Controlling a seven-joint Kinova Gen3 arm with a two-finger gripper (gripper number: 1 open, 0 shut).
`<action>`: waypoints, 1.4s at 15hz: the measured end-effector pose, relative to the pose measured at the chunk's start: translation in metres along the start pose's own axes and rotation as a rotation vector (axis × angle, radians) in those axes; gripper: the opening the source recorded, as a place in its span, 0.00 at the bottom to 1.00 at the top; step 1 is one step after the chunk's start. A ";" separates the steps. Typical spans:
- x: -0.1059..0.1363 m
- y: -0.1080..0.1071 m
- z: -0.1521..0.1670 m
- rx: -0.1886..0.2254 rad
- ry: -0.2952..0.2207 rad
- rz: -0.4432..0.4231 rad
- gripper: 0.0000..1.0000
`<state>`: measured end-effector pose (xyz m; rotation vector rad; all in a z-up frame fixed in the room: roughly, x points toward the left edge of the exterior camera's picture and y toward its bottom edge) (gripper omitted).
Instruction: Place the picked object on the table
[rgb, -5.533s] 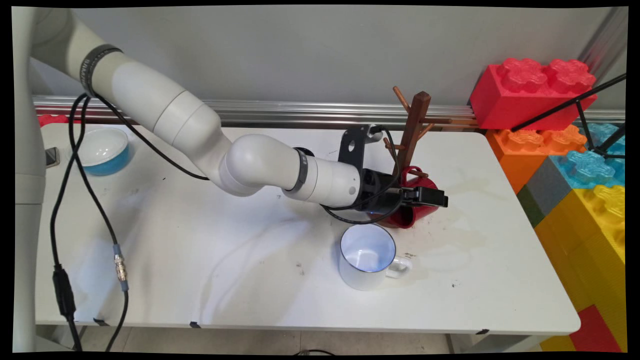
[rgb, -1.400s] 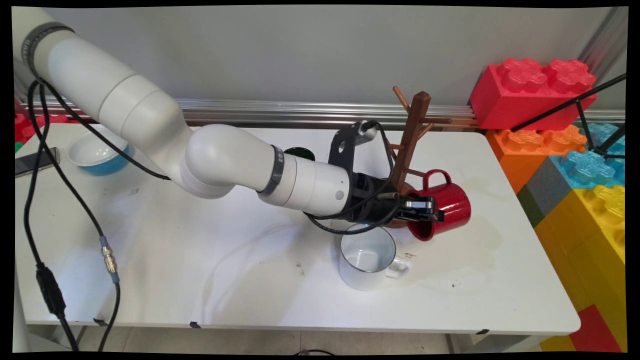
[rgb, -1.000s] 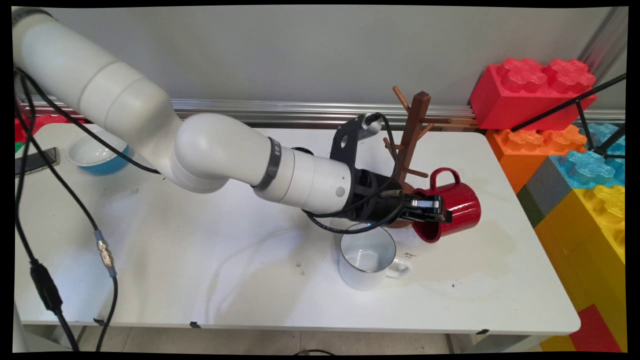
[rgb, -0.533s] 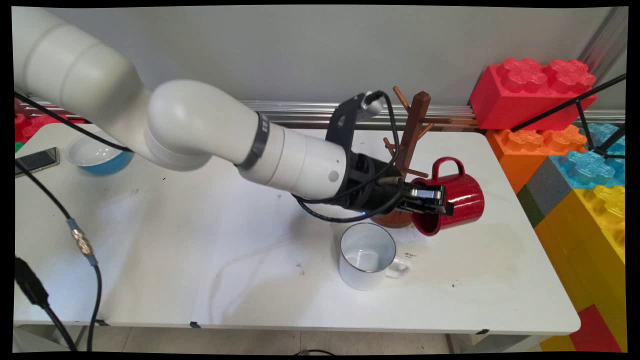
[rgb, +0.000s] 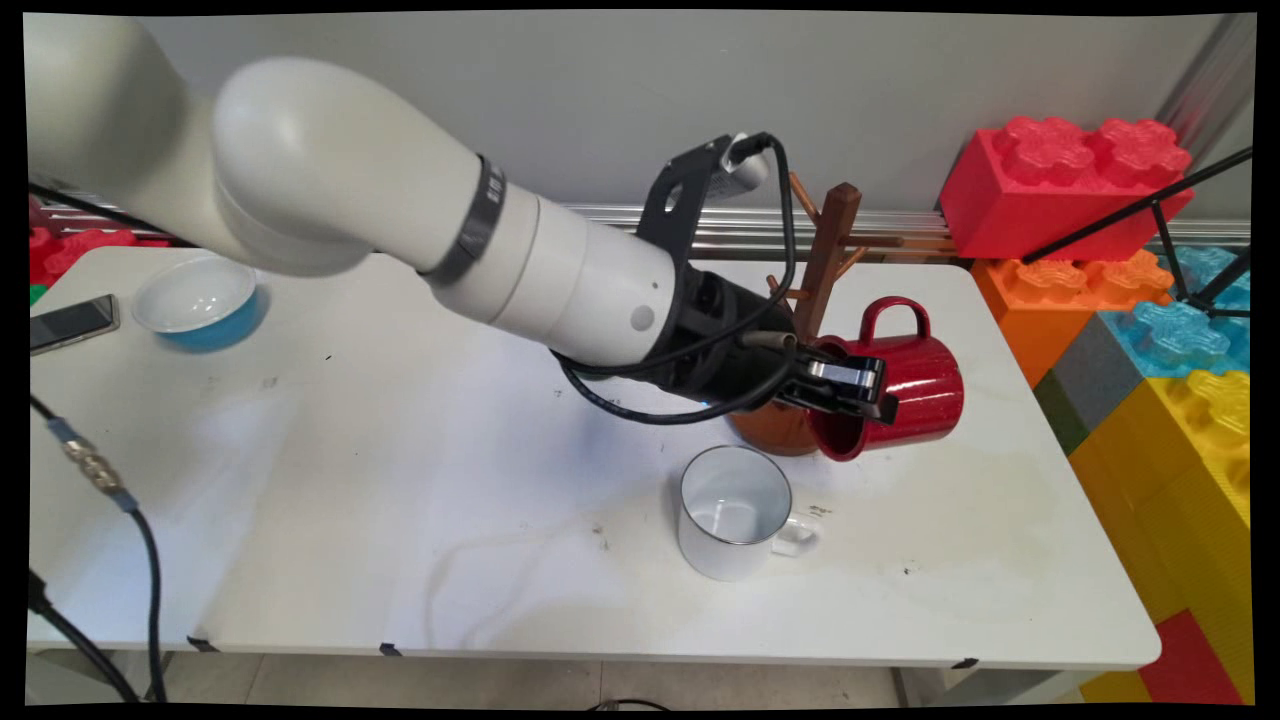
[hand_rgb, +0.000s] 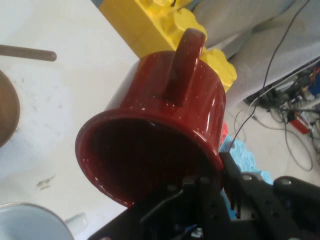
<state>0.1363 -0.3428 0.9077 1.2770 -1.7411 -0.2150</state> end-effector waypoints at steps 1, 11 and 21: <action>0.001 0.003 -0.004 0.006 -0.010 0.010 0.00; 0.019 0.028 -0.036 0.084 -0.125 0.121 0.00; 0.046 0.045 -0.062 0.214 -0.255 0.283 0.00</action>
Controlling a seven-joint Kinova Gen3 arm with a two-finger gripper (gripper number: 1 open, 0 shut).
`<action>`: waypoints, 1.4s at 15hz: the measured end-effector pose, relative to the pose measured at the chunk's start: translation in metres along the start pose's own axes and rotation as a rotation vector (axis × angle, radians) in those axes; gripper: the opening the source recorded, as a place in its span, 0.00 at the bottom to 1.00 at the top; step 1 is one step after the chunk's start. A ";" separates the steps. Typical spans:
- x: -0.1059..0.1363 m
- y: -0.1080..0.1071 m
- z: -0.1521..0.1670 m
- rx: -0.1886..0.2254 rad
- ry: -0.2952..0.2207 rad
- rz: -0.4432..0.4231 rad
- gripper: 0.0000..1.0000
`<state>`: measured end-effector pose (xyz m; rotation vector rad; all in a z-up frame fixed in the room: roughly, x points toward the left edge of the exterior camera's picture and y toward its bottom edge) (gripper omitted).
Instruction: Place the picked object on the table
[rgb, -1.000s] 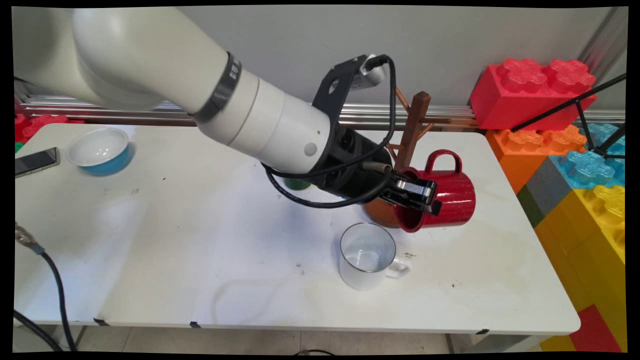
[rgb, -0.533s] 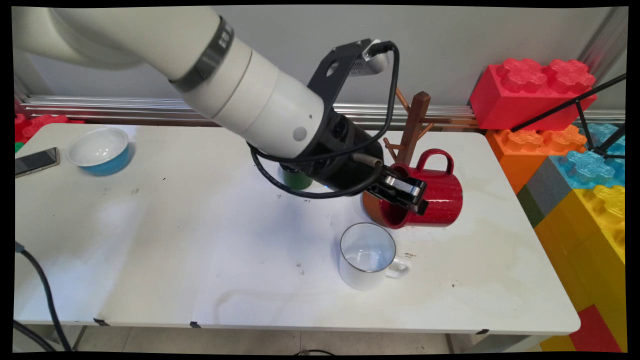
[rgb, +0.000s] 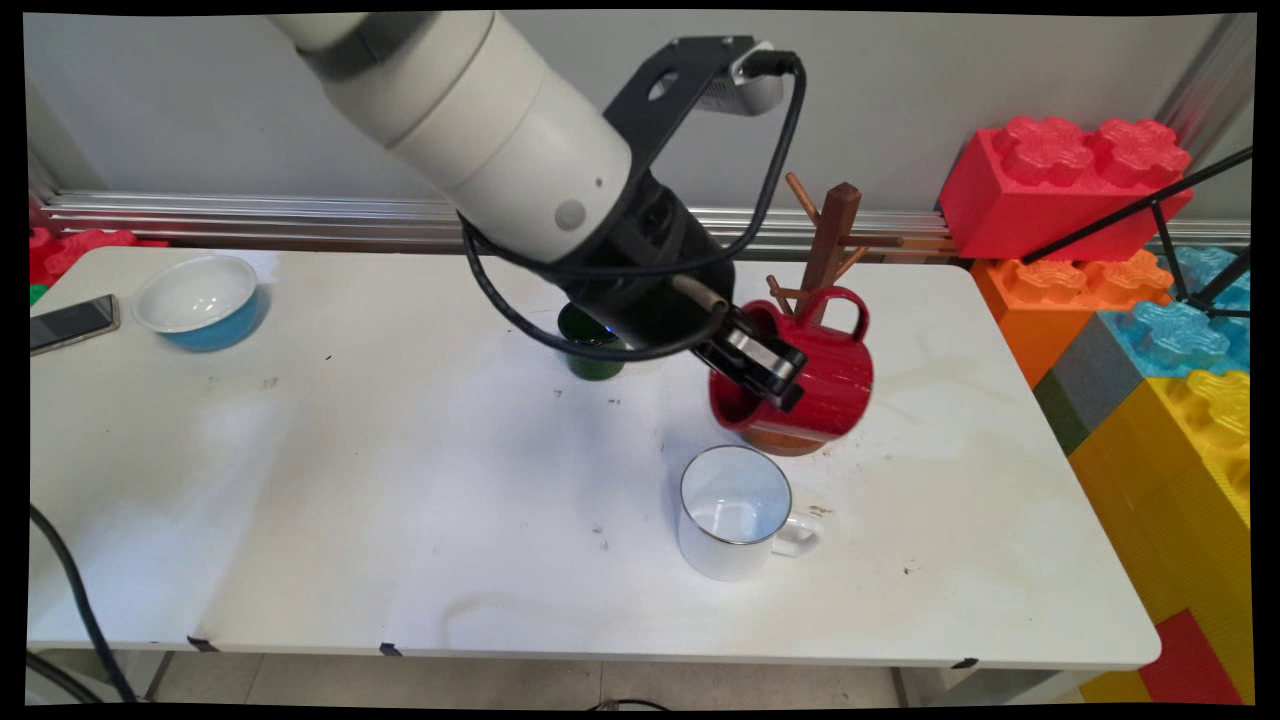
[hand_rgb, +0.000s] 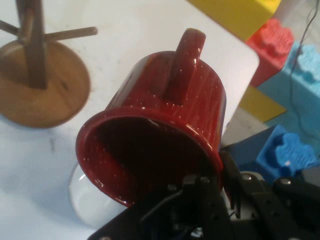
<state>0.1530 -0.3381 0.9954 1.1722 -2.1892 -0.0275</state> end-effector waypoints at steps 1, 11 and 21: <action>0.003 0.000 -0.004 0.018 -0.017 0.021 0.00; 0.020 -0.008 -0.024 0.184 -0.183 0.166 0.00; 0.031 -0.032 -0.006 0.384 -0.384 0.262 0.00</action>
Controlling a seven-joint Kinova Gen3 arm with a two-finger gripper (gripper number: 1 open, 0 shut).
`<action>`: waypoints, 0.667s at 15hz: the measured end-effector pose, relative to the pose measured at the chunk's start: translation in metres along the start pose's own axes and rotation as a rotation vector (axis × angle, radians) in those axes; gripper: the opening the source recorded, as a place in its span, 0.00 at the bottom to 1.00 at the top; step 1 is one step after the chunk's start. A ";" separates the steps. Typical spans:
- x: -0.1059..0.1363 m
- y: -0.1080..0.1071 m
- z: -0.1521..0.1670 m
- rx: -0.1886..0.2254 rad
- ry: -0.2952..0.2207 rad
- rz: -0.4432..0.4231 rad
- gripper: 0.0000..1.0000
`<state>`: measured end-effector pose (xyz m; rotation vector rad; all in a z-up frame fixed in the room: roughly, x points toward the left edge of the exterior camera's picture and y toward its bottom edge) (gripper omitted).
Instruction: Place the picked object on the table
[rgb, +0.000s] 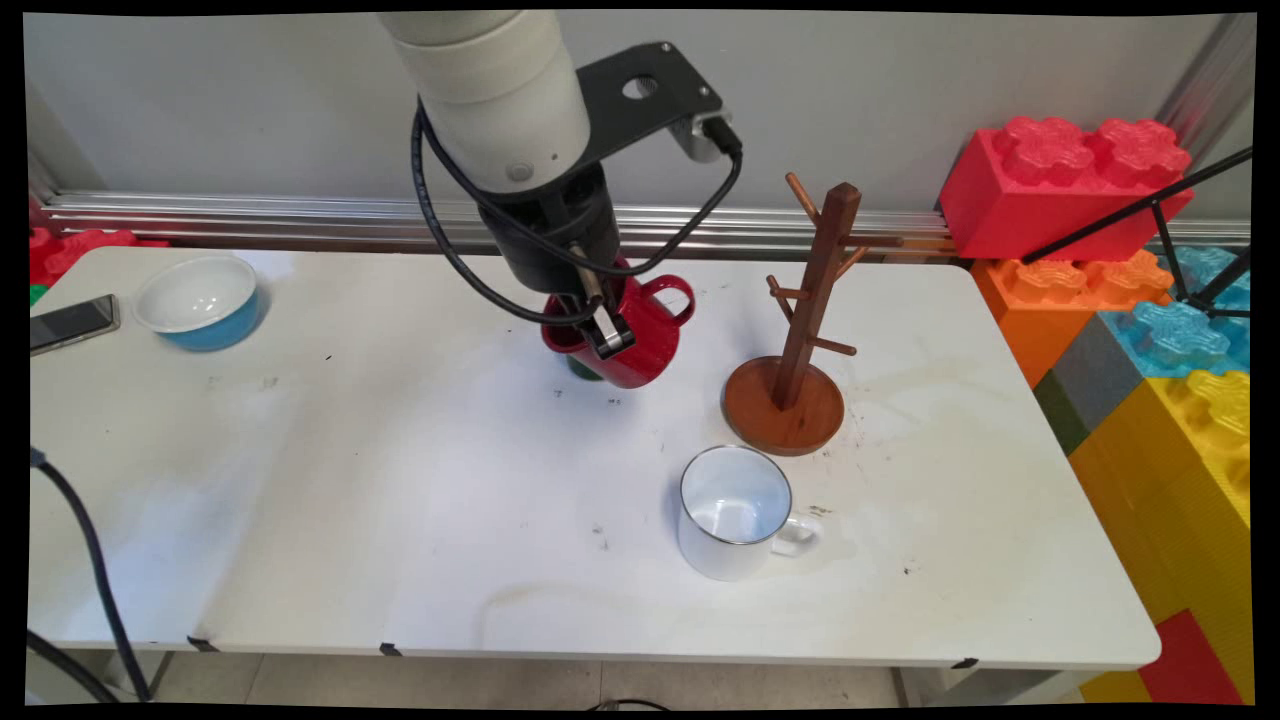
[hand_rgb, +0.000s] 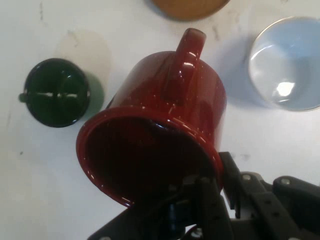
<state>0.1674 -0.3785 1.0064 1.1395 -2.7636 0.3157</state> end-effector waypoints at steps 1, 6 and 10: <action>0.002 -0.001 0.004 0.012 -0.018 0.008 0.00; 0.010 -0.009 0.025 0.057 -0.097 0.033 0.00; 0.010 -0.019 0.041 0.074 -0.157 0.033 0.00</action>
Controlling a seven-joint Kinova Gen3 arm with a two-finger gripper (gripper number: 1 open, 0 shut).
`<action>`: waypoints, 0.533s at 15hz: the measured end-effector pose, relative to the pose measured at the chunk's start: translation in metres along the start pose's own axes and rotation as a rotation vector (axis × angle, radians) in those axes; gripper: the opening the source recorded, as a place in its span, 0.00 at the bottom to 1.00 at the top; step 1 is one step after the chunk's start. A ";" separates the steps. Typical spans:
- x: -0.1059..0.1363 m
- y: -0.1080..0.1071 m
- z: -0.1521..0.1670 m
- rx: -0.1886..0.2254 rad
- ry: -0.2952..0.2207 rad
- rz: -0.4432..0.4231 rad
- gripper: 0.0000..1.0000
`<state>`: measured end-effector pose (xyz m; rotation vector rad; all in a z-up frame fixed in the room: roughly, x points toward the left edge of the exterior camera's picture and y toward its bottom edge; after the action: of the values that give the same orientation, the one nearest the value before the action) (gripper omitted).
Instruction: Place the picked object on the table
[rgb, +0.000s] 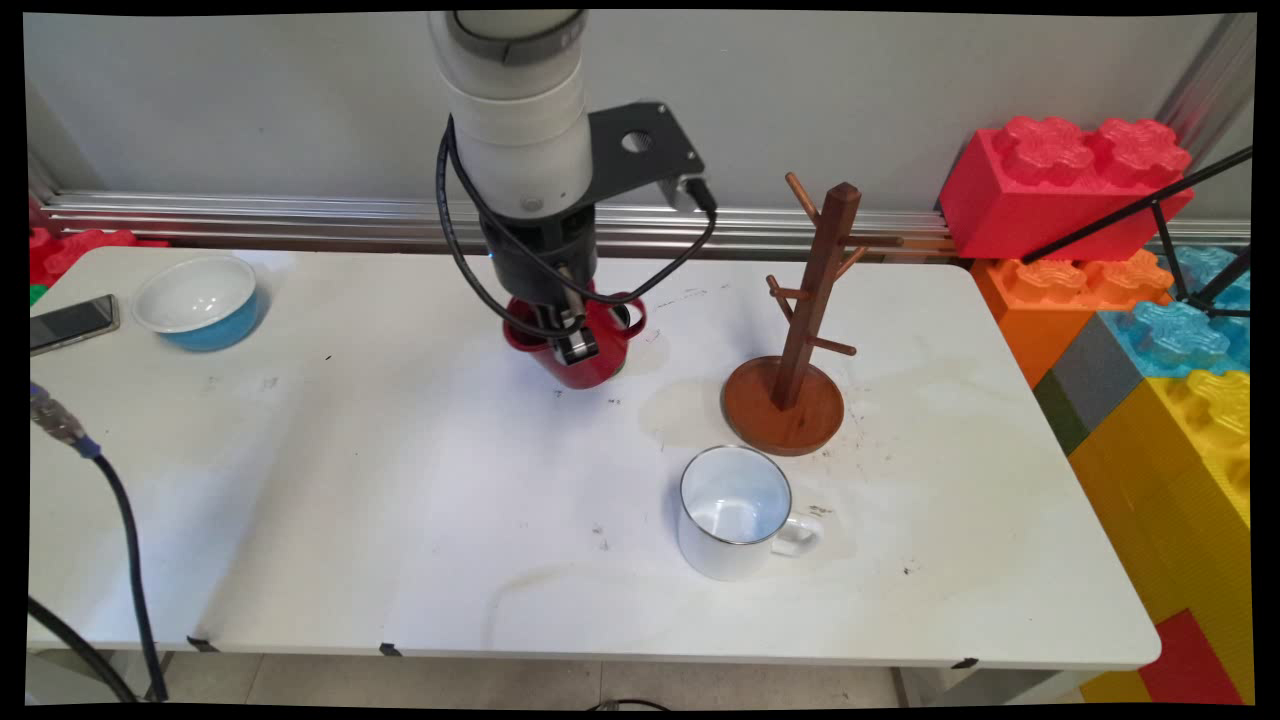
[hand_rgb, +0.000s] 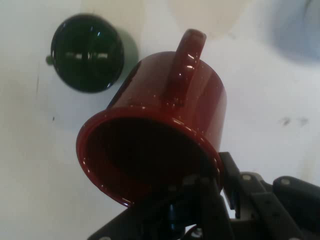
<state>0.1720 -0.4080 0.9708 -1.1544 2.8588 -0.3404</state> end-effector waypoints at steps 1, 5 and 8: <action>-0.001 -0.001 0.005 -0.001 -0.019 -0.001 0.00; -0.004 -0.002 0.030 -0.025 -0.085 0.019 0.00; -0.006 -0.002 0.045 -0.041 -0.115 0.033 0.00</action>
<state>0.1830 -0.4135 0.9270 -1.0937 2.7938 -0.2077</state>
